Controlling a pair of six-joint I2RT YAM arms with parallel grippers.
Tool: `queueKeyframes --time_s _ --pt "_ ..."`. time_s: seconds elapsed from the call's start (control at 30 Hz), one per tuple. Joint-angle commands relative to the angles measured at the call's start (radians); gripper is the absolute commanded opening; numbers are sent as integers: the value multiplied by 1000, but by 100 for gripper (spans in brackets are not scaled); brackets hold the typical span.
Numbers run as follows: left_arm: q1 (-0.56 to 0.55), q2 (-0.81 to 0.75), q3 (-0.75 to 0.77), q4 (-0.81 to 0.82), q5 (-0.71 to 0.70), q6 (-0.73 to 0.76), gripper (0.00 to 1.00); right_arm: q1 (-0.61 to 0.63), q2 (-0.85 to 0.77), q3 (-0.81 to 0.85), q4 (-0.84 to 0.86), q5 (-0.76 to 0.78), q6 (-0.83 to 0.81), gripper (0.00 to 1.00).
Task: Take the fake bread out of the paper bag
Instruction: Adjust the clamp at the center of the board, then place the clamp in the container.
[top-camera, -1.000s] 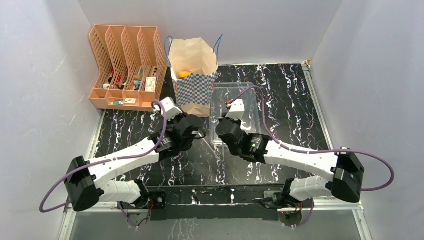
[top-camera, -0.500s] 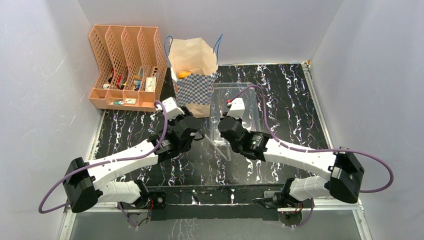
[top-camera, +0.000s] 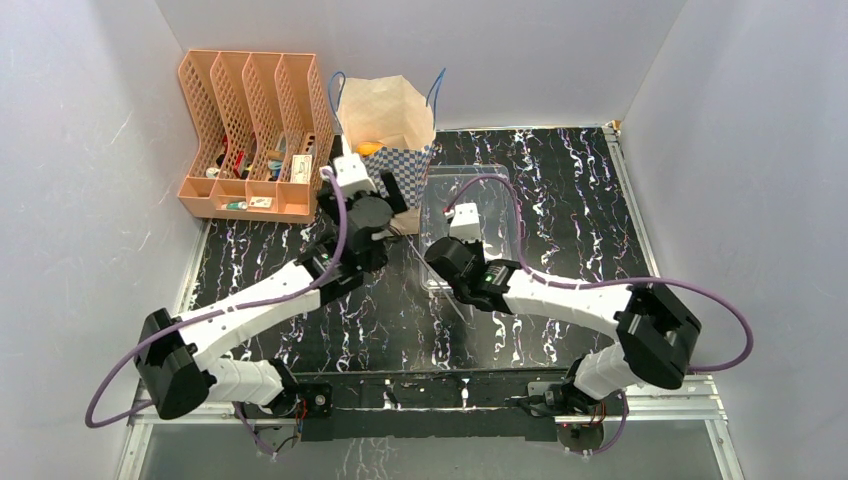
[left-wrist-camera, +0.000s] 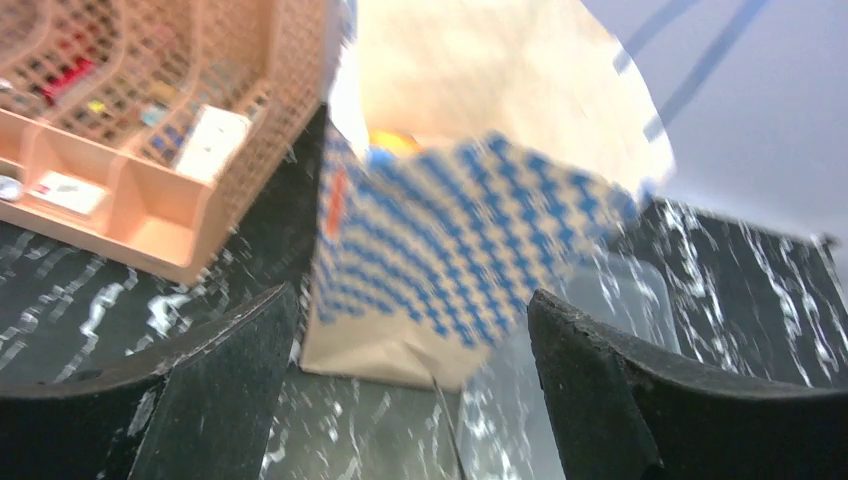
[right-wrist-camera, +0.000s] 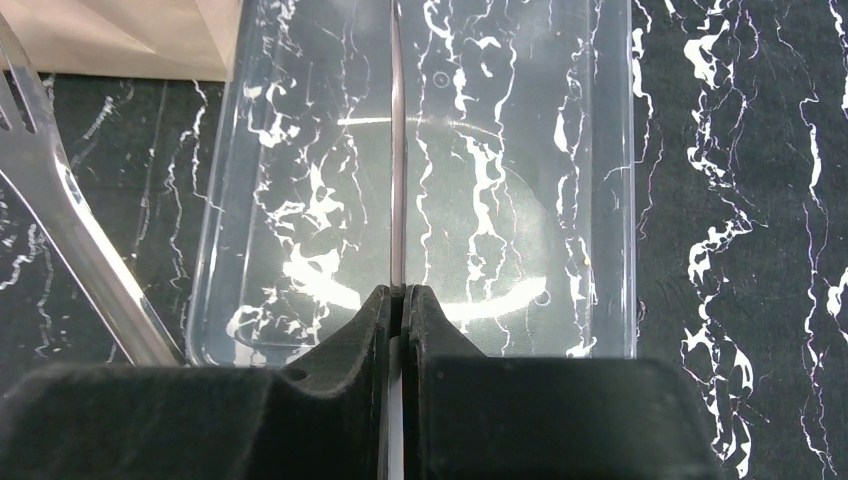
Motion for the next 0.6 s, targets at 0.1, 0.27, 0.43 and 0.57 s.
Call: queueKeyframes --time_s 0.1,0.27,0.43,0.57 --pt "229 -91 99 21 29 129 85 -22 49 -15 110 -11 -26 0" --pt "365 -20 226 -66 145 130 88 -31 90 -30 142 -54 -35 0" --pt "472 83 332 -120 299 116 92 -39 122 -44 170 -80 -37 0" --pt "534 202 442 -195 429 106 92 -57 139 -53 186 -100 -39 4"
